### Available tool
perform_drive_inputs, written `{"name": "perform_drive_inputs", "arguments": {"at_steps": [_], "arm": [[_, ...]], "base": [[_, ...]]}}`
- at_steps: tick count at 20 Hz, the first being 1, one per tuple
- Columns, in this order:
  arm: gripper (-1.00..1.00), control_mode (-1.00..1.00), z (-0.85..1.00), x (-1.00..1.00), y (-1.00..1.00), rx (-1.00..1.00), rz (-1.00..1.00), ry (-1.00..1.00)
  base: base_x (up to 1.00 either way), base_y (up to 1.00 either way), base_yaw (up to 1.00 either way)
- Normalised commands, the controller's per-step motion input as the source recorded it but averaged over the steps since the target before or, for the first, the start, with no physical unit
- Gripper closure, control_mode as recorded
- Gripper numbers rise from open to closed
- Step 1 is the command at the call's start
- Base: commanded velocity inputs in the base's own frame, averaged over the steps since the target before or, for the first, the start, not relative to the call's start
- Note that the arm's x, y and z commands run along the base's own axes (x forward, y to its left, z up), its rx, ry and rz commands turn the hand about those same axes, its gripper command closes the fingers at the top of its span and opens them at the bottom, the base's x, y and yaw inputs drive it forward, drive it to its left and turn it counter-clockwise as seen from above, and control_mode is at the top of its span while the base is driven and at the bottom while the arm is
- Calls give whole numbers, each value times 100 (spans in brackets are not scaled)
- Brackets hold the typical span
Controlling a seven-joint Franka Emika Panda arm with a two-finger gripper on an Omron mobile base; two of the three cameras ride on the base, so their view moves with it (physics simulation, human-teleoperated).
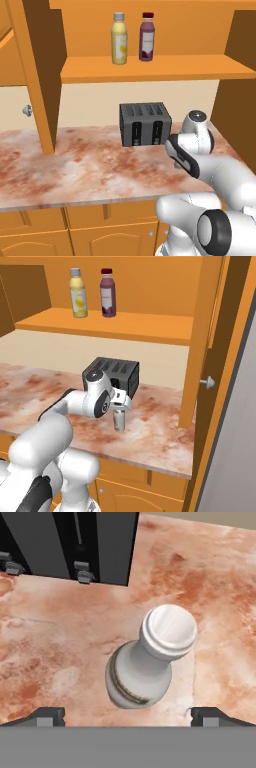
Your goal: Sort all alcoholic drinks to one cabinet, and non-alcoholic drinks to the other.
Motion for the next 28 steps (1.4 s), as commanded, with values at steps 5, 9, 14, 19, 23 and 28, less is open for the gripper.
{"name": "perform_drive_inputs", "arguments": {"at_steps": [5,9,14,19,23,28], "arm": [[-100,-100,-14,19,-2,0,0,0],[-100,-100,-12,16,-1,0,0,0],[-100,-100,-8,13,-4,0,0,0],[-100,-100,-4,7,-9,0,0,0],[-100,-100,-1,7,-11,0,0,0],[100,-100,-2,4,-2,0,0,0]], "base": [[0,0,0],[0,0,0],[0,0,0],[0,0,0],[0,0,0],[0,0,0]]}}
